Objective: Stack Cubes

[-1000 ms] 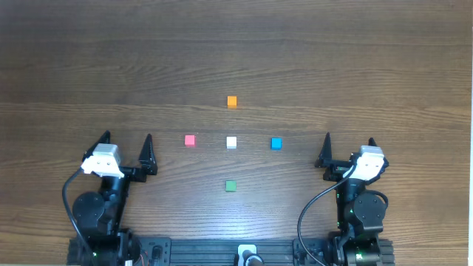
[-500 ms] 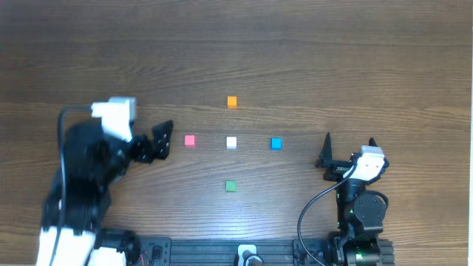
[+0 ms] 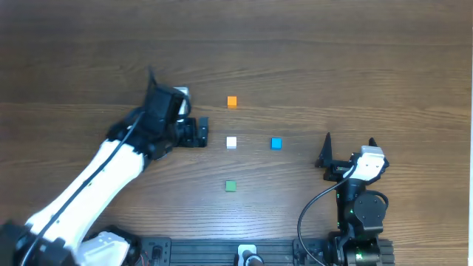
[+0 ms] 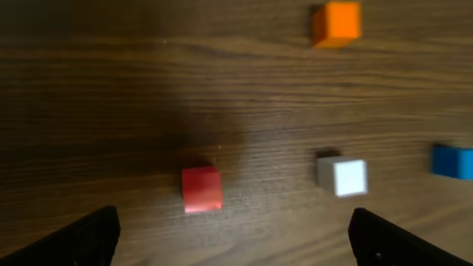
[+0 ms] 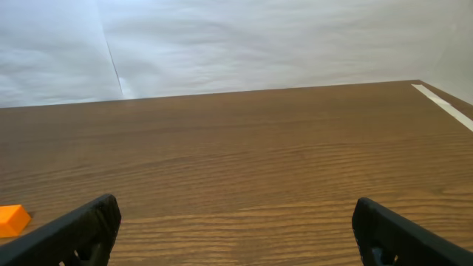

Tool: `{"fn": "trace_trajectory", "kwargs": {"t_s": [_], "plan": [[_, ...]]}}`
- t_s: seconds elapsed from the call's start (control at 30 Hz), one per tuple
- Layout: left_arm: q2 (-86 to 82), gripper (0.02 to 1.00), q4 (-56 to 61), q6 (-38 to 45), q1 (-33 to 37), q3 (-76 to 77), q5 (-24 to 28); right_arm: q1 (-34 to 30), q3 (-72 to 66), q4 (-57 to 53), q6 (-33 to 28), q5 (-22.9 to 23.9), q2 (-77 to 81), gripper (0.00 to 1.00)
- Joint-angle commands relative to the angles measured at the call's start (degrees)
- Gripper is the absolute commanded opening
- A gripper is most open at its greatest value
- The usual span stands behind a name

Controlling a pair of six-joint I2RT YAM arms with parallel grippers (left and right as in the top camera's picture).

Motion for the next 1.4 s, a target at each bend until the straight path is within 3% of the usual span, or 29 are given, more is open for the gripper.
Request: {"fn": "trace_trajectory", "kwargs": {"t_s": [0.03, 0.67, 0.87, 1.17, 1.4], "plan": [[5.99, 0.998, 1.40, -3.45, -0.37, 1.53, -2.51, -0.37, -0.50, 0.13, -0.28, -0.26, -0.37, 0.991], [17.73, 0.996, 0.48, -4.96, -0.46, 2.80, -2.54, -0.37, -0.50, 0.13, -0.28, -0.26, -0.37, 0.991], [18.14, 0.864, 0.57, -4.92, -1.79, 2.82, -4.94, -0.37, -0.50, 0.13, -0.28, -0.26, -0.37, 0.993], [18.45, 0.827, 0.57, -4.90, -3.74, 2.82, -7.87, -0.37, -0.50, 0.13, -0.28, -0.26, -0.37, 0.991], [18.45, 0.715, 0.59, -4.92, -3.74, 2.82, -7.89, -0.37, -0.50, 0.13, -0.28, -0.26, -0.37, 0.991]]}}
